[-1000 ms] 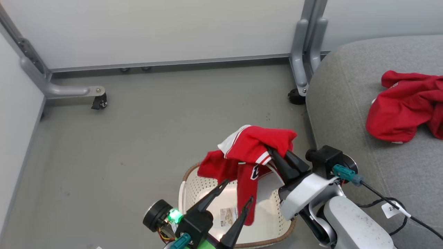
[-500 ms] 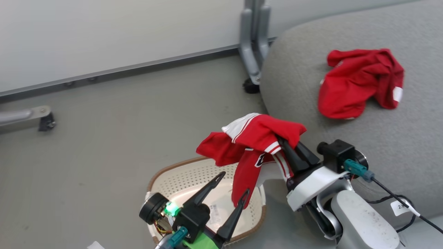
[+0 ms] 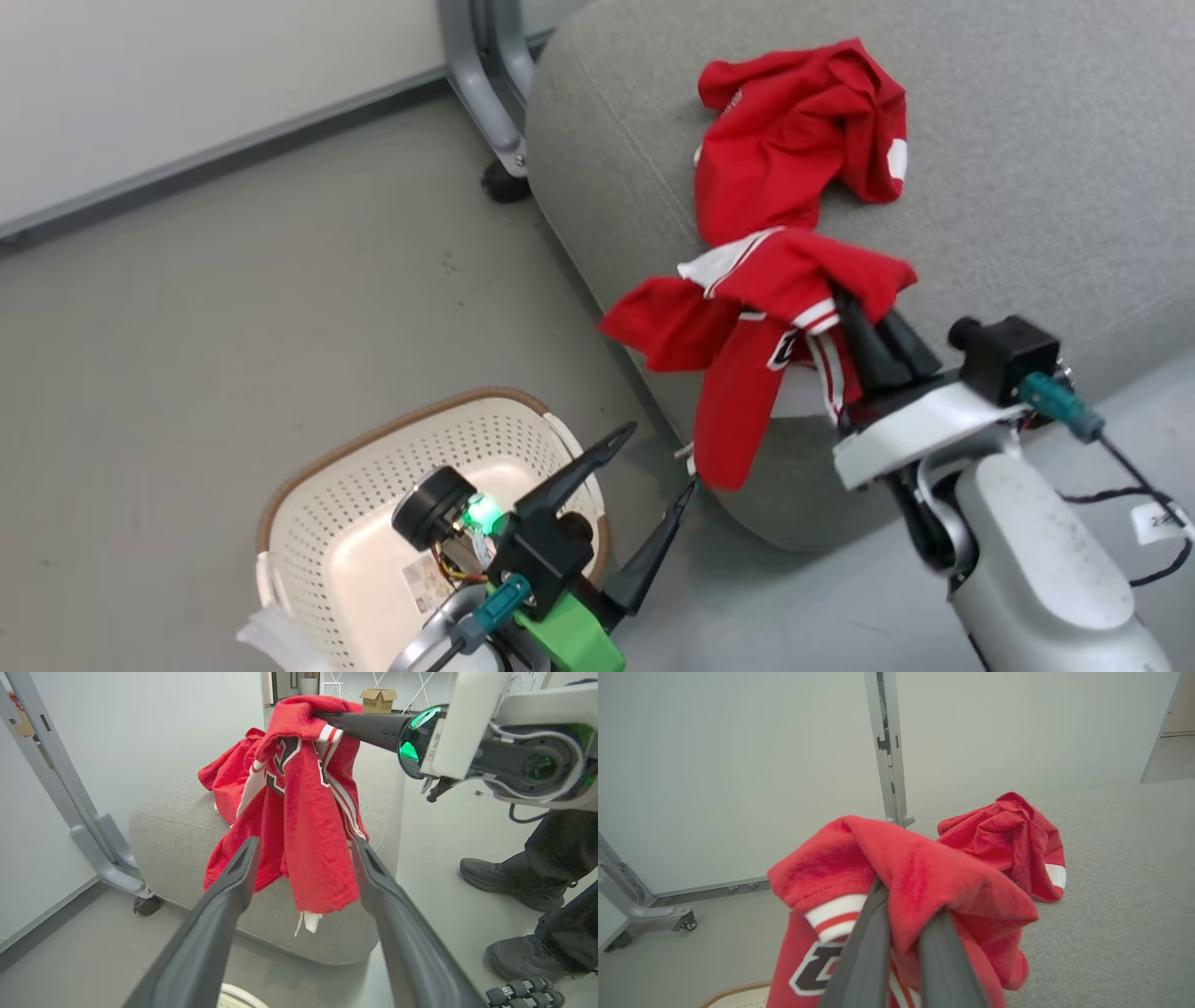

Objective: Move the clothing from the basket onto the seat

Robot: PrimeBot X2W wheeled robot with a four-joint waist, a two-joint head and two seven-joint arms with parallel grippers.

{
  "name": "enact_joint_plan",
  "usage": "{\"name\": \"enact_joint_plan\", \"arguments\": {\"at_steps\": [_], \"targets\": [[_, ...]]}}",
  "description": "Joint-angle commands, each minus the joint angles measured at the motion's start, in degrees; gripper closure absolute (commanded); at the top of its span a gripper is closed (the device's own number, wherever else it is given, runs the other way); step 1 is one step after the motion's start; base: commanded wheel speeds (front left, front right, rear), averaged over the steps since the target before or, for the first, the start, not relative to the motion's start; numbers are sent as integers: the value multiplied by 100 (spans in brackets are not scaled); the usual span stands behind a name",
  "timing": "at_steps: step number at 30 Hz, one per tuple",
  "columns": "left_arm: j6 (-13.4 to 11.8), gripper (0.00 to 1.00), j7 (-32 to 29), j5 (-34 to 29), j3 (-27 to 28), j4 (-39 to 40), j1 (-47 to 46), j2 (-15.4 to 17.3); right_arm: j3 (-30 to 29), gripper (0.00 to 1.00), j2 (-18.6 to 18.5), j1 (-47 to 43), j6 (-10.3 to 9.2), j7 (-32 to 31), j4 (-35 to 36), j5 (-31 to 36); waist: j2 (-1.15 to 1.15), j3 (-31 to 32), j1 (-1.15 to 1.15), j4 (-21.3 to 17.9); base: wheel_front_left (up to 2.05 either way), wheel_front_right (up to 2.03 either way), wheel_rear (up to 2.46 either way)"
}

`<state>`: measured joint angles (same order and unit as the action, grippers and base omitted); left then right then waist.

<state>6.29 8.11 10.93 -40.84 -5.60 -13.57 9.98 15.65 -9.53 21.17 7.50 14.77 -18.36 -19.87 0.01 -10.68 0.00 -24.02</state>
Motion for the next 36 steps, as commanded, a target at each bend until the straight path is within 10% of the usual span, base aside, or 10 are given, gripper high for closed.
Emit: {"name": "enact_joint_plan", "arguments": {"at_steps": [1,15,27,30,31,36], "targets": [[20,0,-38,-46,-3,49,-151,70,-123,100,3,186,-2,49,72,69,-1,-495,0,-288,0,0,0],[83,0,-329,-308,-225,501,-1268,272,-2110,100,-850,2087,-2,47,784,506,-1,-1908,0,662,0,0,0],[101,0,-277,-519,-347,643,-1965,272,-2504,100,-1735,3591,-2,40,-1207,415,-1,-2942,0,1316,0,0,0],[94,0,-219,-525,-369,596,-2012,250,-2492,42,-1727,3706,-2,41,-1785,383,-1,-3013,0,1370,0,0,0],[82,0,-201,-522,-373,579,-2032,236,-2503,0,-1697,3728,-2,43,-1935,352,-1,-3025,0,1382,0,0,0],[44,0,-91,-491,-401,460,-2053,180,-2605,0,-1605,3513,-3,44,-2224,326,-1,-2998,0,1394,0,0,0]]}}
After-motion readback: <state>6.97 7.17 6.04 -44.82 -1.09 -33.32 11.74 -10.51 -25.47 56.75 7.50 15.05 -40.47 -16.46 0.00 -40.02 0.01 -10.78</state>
